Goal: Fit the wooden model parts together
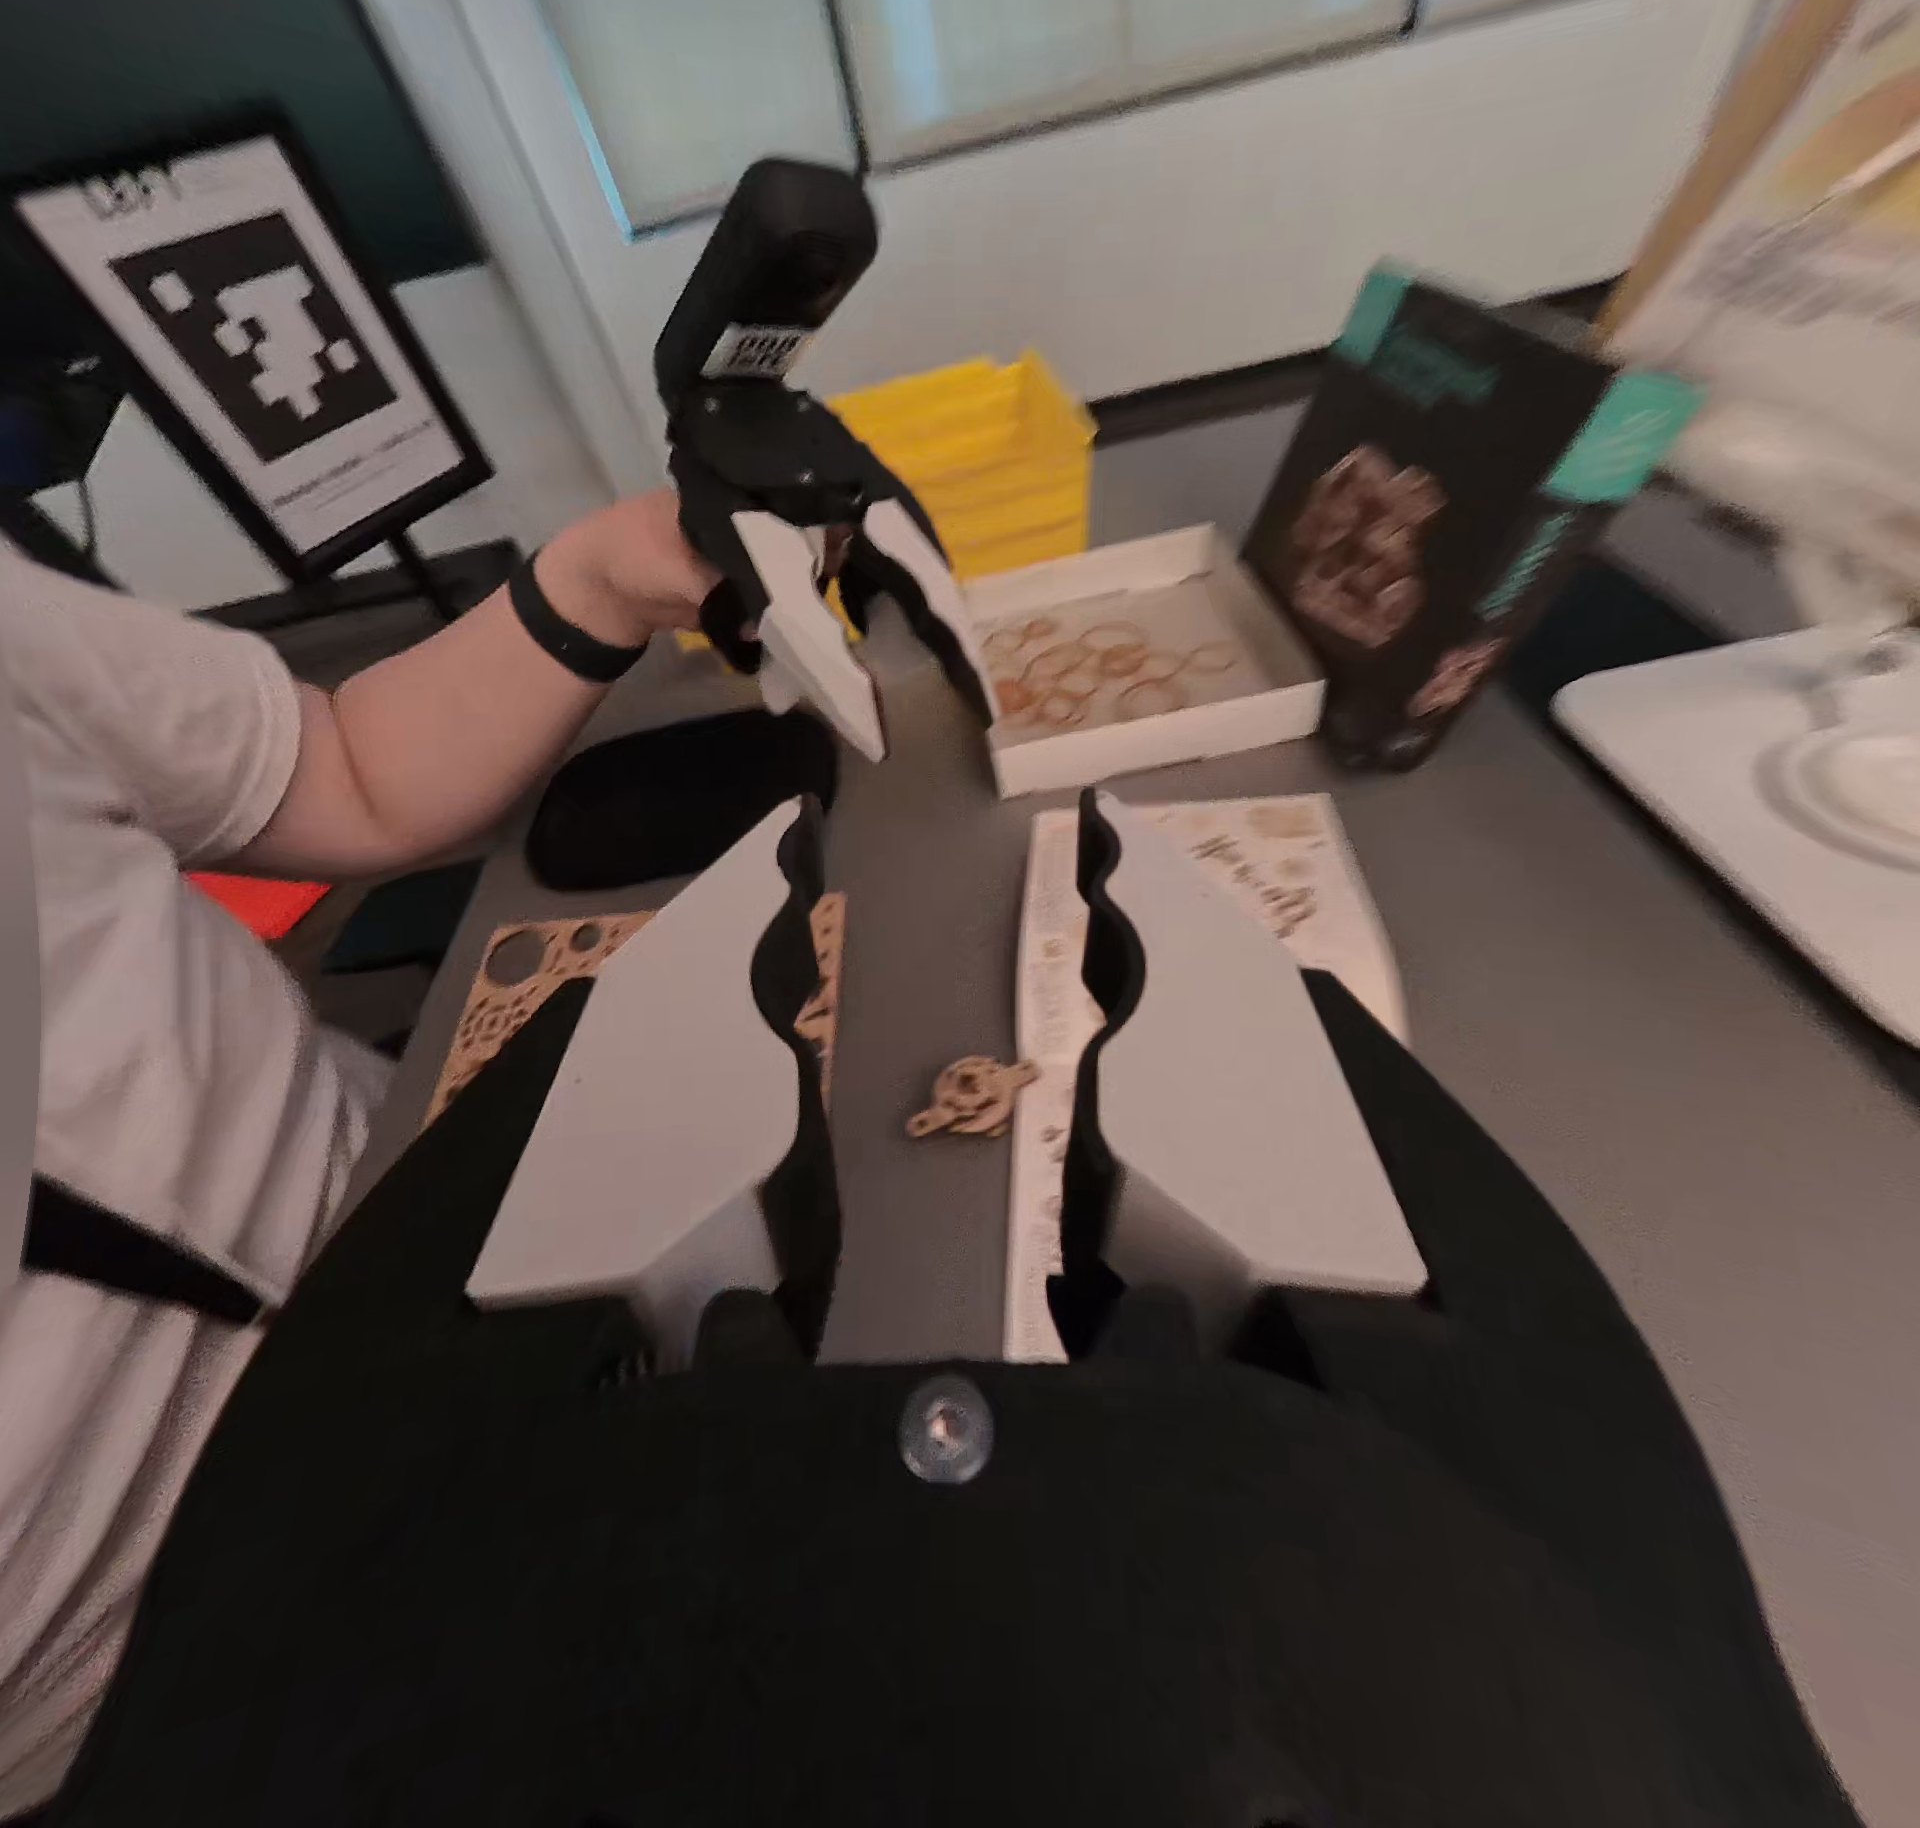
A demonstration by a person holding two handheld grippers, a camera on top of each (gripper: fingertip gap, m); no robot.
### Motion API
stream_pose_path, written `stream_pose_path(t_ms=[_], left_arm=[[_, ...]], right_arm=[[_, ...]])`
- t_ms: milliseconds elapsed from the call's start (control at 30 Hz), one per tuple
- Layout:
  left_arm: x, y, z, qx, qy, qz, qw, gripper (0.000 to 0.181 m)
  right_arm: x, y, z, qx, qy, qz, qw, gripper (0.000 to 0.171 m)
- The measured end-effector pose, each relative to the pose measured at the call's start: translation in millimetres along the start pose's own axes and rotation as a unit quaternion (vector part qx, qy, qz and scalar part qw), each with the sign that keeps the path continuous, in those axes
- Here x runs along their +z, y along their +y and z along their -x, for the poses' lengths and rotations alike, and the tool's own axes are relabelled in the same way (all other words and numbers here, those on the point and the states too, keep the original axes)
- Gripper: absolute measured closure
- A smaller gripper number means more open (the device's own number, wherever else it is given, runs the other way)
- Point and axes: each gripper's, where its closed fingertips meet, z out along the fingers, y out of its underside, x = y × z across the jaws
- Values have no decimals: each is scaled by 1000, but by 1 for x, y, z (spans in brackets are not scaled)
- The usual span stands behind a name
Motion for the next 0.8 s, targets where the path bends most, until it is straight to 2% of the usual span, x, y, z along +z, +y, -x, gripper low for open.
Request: stream_pose_path(t_ms=[167,300,400,567,800], left_arm=[[-4,52,-8,-81,17,9,997,125],[6,83,-18,-98,33,46,994,122],[17,96,-24,-115,51,62,990,122],[27,110,-34,-151,90,92,980,125],[31,105,-49,-182,174,70,965,152]], right_arm=[[57,72,45,72,-69,111,989,124],[83,114,56,117,-73,140,980,124],[95,131,58,158,-82,158,971,127],[103,143,52,160,-66,168,970,129],[113,149,59,168,-94,180,965,132]])
